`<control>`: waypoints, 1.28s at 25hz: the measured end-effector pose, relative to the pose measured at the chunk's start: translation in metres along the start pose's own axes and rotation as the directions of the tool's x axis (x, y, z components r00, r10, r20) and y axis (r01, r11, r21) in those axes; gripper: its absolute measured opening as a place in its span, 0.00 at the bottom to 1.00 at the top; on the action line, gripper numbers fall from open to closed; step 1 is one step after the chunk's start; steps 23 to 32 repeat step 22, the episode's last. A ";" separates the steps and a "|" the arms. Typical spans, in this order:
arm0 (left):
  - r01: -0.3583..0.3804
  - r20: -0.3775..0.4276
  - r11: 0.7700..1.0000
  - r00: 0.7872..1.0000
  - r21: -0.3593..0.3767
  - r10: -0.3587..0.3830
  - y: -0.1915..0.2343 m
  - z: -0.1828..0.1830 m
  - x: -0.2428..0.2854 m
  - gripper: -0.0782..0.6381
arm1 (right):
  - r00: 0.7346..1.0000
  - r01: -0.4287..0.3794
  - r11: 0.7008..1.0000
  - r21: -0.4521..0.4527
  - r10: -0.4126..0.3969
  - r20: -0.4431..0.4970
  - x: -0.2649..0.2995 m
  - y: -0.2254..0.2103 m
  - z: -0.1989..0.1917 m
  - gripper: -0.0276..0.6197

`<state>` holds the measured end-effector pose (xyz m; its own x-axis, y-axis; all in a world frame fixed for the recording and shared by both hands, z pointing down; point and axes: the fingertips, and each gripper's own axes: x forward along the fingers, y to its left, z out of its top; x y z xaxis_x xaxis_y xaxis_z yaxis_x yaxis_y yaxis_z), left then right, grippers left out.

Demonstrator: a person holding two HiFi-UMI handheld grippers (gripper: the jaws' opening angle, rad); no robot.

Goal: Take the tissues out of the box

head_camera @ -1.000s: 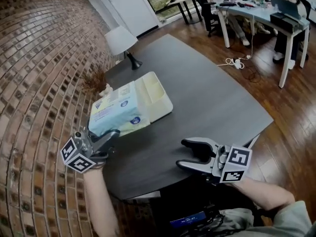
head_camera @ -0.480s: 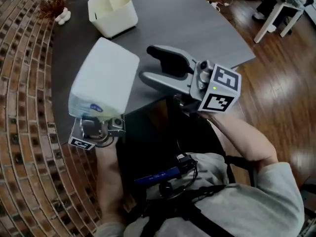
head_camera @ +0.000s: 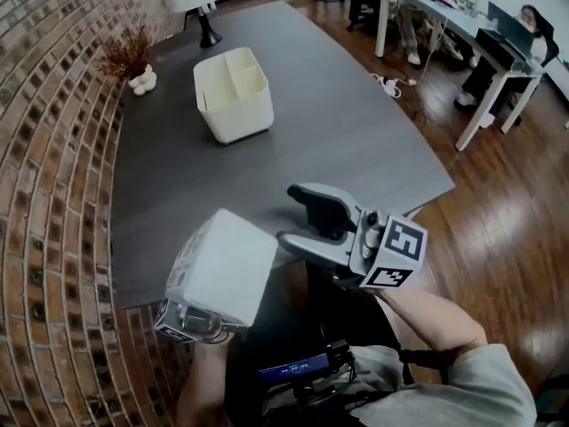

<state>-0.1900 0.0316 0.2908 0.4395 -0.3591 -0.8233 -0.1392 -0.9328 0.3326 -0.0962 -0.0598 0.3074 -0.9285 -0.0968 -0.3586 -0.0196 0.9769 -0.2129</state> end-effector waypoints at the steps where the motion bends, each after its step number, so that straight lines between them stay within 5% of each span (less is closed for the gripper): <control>1: -0.010 0.004 1.000 1.000 -0.002 0.010 0.002 0.002 -0.007 0.79 | 1.000 -0.003 1.000 -0.011 0.003 -0.001 0.001 0.001 0.000 0.50; 6: -0.014 0.061 1.000 0.998 -0.007 0.014 0.003 0.020 -0.004 0.79 | 1.000 -0.009 1.000 -0.028 0.009 -0.008 0.001 -0.001 -0.002 0.50; 32: -0.008 0.058 1.000 0.998 0.015 0.008 0.001 0.017 -0.011 0.79 | 0.999 -0.033 0.998 -0.045 0.032 -0.022 0.001 0.005 -0.003 0.50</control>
